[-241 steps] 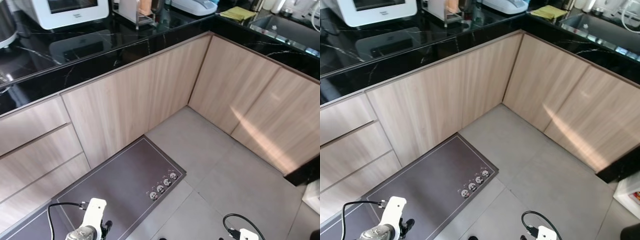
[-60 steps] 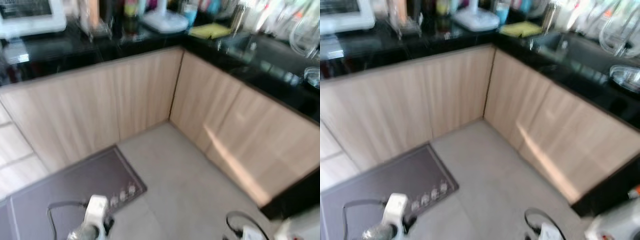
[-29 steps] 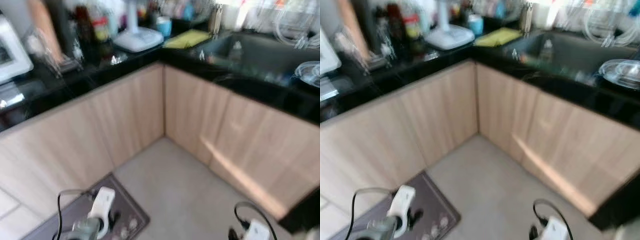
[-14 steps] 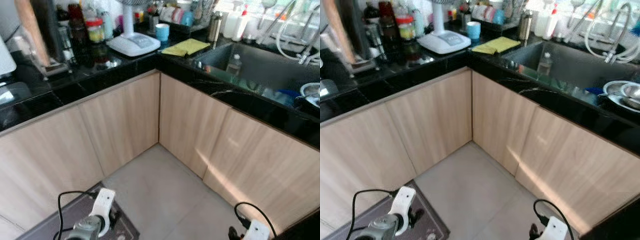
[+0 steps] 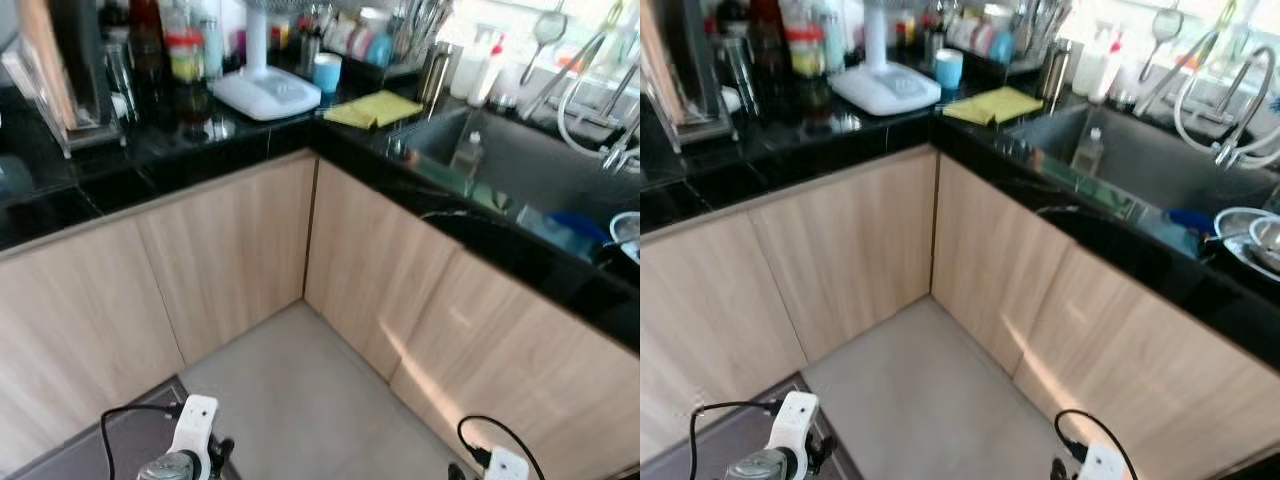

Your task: Kitchen organization

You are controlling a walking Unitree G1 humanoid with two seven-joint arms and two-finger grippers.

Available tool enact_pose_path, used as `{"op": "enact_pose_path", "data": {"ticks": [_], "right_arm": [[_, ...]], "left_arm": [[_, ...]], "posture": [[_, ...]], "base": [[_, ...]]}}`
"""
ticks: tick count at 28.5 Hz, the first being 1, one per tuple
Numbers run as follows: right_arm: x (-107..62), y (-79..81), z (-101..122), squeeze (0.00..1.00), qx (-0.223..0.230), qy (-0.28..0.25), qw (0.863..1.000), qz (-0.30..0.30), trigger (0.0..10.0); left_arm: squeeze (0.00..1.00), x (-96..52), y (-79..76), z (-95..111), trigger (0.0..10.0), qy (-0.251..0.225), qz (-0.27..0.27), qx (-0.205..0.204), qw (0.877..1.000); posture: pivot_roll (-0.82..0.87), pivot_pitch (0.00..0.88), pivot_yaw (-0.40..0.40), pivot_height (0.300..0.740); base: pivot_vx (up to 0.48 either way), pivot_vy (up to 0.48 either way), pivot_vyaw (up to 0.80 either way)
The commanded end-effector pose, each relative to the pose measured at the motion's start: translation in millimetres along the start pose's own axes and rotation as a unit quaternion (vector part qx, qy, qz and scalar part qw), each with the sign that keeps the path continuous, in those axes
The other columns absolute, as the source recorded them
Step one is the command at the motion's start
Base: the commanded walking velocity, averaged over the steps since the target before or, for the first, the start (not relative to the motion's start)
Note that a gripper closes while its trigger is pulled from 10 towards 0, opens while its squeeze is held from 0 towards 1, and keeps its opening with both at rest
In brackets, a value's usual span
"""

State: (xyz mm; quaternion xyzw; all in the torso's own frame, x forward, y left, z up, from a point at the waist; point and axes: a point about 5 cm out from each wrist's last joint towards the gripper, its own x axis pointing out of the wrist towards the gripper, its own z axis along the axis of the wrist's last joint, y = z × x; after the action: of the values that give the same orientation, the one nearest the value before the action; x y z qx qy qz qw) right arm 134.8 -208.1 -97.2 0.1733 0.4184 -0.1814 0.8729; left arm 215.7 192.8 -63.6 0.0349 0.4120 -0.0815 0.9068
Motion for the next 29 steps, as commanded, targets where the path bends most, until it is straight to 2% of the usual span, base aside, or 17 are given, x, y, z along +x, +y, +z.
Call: {"op": "enact_pose_path", "data": {"ticks": [1,25,29], "right_arm": [[-0.4,-10.2,4.5,0.0,-0.003,-0.006,1.0,-0.014,10.0],[-0.3,-8.7,3.2,0.0,-0.002,-0.001,1.0,-0.012,10.0],[-0.2,-8.7,3.3,0.0,0.001,-0.002,1.0,-0.013,10.0]], "left_arm": [[0.0,2.3,-9.9,1.4,10.0,-0.002,-0.015,0.005,1.0],[0.0,2.0,-8.5,0.8,10.0,-0.001,-0.013,0.002,1.0],[0.0,2.0,-8.6,2.2,10.0,-0.008,-0.013,-0.004,1.0]], "posture": [[0.08,0.0,-0.097,0.74],[0.09,0.0,-0.098,0.74],[0.09,0.0,-0.099,0.74]], "base": [[0.36,0.0,0.0],[0.361,0.0,0.0],[0.08,0.0,0.0]]}}
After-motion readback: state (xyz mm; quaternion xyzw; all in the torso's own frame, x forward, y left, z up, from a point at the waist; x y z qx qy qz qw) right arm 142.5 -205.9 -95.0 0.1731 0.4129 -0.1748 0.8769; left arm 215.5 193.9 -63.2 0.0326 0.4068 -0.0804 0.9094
